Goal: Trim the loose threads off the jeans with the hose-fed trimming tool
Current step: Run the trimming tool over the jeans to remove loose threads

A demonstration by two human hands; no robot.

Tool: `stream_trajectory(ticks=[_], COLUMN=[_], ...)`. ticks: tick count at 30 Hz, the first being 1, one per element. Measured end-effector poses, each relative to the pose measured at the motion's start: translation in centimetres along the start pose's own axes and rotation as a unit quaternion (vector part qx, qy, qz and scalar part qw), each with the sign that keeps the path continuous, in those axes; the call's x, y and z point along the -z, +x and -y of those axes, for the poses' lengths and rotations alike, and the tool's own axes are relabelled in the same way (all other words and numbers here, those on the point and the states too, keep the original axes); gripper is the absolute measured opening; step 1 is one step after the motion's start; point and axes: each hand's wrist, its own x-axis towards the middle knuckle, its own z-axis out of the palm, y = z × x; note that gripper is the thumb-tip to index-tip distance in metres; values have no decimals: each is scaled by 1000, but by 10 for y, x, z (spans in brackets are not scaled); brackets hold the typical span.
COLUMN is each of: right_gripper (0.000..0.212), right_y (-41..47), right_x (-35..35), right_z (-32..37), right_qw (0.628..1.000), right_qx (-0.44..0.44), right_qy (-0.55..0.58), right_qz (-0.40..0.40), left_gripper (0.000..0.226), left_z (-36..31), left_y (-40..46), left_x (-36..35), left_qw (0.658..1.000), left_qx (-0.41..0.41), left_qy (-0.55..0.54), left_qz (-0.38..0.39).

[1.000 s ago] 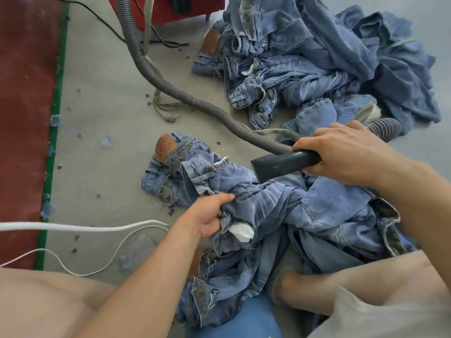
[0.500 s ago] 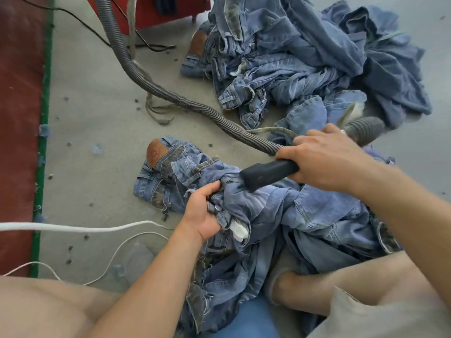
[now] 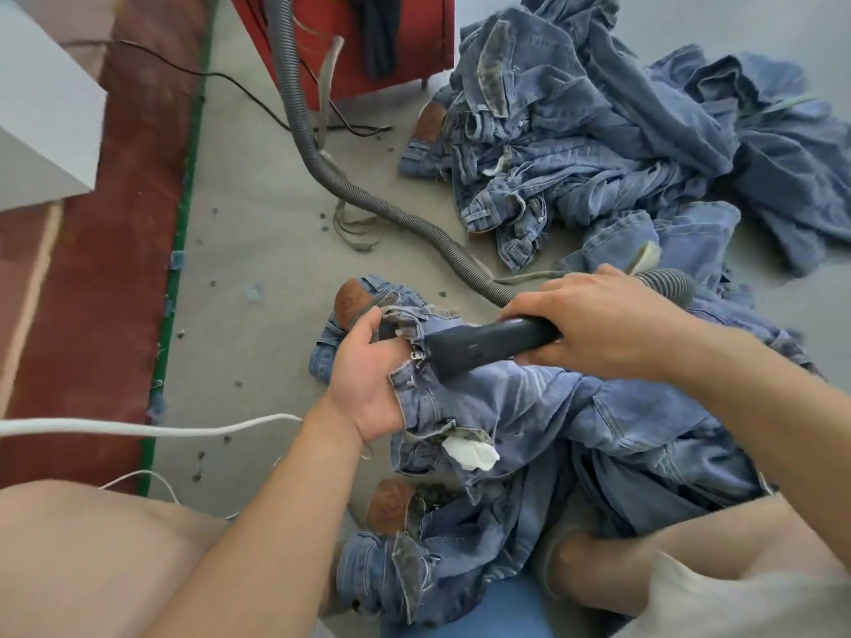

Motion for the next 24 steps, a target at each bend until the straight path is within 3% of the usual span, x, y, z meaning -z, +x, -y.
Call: stream_trajectory(ticks=[5,11,15,20,24], right_gripper=[34,34,38,44,39], right_y=[-8,-18,-13,-19,-21], right_x=[12,17,8,35,49], right_z=[-11,-1,19,1,-4], right_qw=[986,998,997,976,982], right_qx=[-44,-38,5,-84,-99], right_qy=[157,53,75,189,149], right_qz=[-35,14,0,-65,-62], left_gripper=[93,92,70,61,62], left_z=[-11,-9,1,11,22], left_y=[-11,-20,-18,-17,-11], left_x=[8,-2,-4,-6,-12], left_qw=[999,999,997,989,979], left_qx=[28,5,-37,-30,-26], left_qy=[35,-29,-46,9,34], left_qz=[-25,31,-51,-144,-199])
